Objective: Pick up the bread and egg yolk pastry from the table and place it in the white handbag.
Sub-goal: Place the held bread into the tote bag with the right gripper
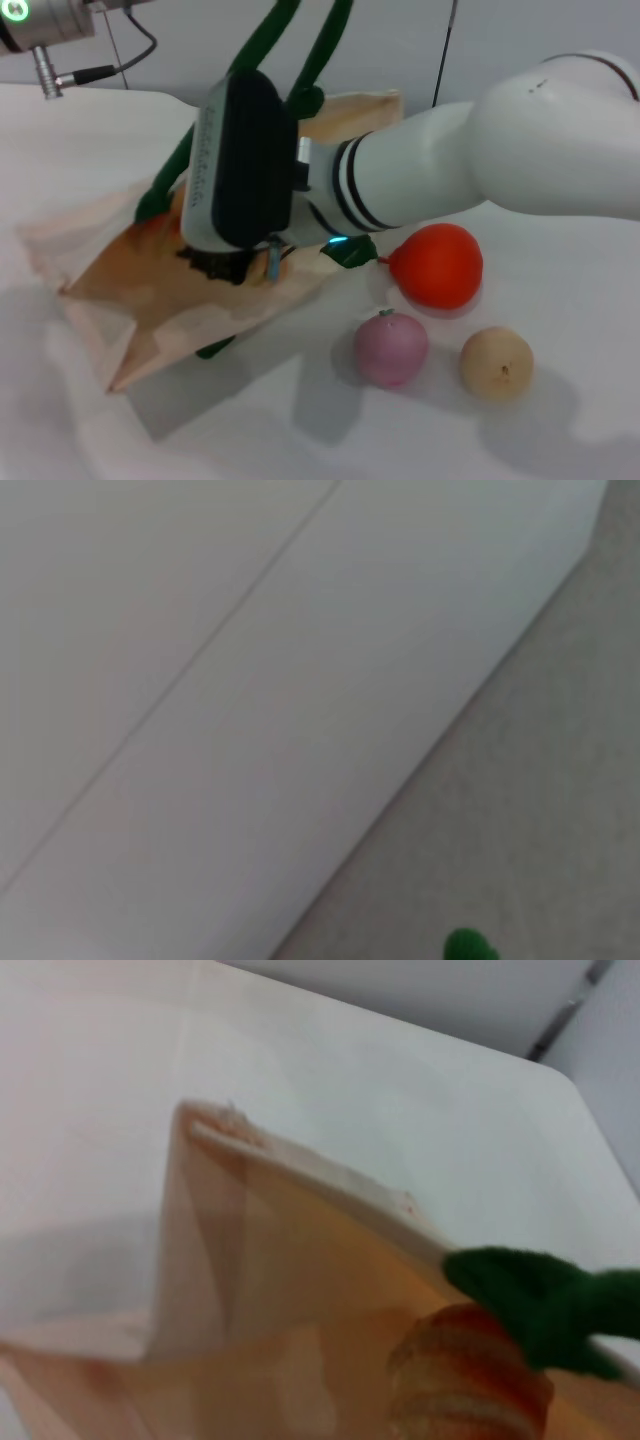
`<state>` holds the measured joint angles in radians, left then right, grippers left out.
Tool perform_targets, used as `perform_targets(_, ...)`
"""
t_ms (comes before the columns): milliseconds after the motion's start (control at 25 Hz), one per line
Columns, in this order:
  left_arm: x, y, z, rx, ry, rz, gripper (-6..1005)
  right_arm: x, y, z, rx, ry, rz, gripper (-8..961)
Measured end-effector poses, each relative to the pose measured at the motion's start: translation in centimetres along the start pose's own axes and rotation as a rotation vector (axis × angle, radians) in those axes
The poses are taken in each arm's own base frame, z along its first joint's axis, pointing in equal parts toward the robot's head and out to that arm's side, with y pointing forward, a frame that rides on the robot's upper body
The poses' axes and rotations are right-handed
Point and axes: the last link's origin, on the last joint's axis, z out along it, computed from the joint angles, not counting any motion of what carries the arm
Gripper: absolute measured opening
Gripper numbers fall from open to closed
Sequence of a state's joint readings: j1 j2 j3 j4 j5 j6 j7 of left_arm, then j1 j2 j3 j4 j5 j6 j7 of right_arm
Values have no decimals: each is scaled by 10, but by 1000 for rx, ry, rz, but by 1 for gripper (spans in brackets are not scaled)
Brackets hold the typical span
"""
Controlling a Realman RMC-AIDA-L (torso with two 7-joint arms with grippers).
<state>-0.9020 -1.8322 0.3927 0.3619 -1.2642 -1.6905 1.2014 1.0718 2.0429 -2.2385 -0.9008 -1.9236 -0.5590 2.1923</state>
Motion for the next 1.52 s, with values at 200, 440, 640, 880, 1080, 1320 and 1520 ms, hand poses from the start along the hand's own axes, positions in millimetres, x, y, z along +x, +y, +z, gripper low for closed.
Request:
perform_targets(200,0,10,3,-67,-5,0,186,14,-15,2,77,14,22,249)
perform_targets(440,3,17,-8,-115,46,0,188,25,-28,2,153,8,49,249)
perform_targets(640,6,15,-26,-100,111,2,190,38,-38,1,208,17,84,247)
perform_targets(880,7,13,-45,-77,167,1,192,50,-47,-2,280,7,128,331)
perform_targets(1080,7,12,-55,-64,195,-3,194,58,-54,-6,326,-8,198,529)
perform_targets(1320,6,9,-71,-26,233,-8,197,57,-46,-7,313,-30,197,691)
perform_targets(1520,6,1,-79,37,257,-18,199,55,-33,-7,273,-44,212,868)
